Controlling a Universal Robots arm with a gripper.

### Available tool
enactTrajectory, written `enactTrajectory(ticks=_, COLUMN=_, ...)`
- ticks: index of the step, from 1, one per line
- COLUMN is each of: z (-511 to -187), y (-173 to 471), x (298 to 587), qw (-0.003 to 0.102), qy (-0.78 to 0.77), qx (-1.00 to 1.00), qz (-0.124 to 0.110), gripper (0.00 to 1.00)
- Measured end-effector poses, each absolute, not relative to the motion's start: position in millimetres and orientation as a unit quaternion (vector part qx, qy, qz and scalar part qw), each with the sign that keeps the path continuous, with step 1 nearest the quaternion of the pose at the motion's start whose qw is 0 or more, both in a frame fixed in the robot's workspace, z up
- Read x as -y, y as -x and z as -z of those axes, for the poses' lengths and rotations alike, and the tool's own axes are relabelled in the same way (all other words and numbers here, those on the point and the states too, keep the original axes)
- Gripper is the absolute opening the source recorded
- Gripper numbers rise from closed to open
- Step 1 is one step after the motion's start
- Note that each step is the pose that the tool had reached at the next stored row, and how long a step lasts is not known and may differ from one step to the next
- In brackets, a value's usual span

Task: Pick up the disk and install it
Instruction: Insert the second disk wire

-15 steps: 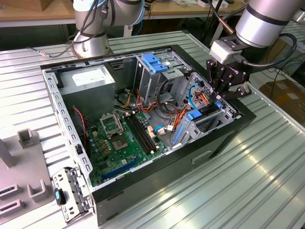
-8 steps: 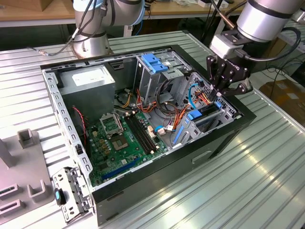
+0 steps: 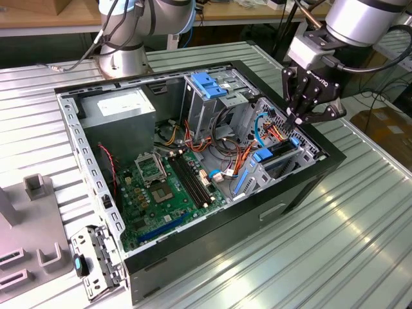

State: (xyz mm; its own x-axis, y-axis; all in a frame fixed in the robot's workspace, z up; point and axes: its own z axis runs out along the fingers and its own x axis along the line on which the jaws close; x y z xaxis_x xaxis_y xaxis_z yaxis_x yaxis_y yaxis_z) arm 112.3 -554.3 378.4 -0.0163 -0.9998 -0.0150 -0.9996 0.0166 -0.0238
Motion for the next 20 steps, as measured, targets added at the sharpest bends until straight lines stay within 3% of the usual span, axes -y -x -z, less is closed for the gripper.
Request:
enactTrajectory(ticks=8, z=-380.5, y=-109.7, x=554.1, qw=0.019, qy=0.701, qx=-0.713, qz=-0.003, gripper=0.11)
enactTrajectory(ticks=20, z=-389.3, y=-109.2, x=546.4, qw=0.02, qy=0.701, qx=-0.713, qz=-0.004, gripper=0.11)
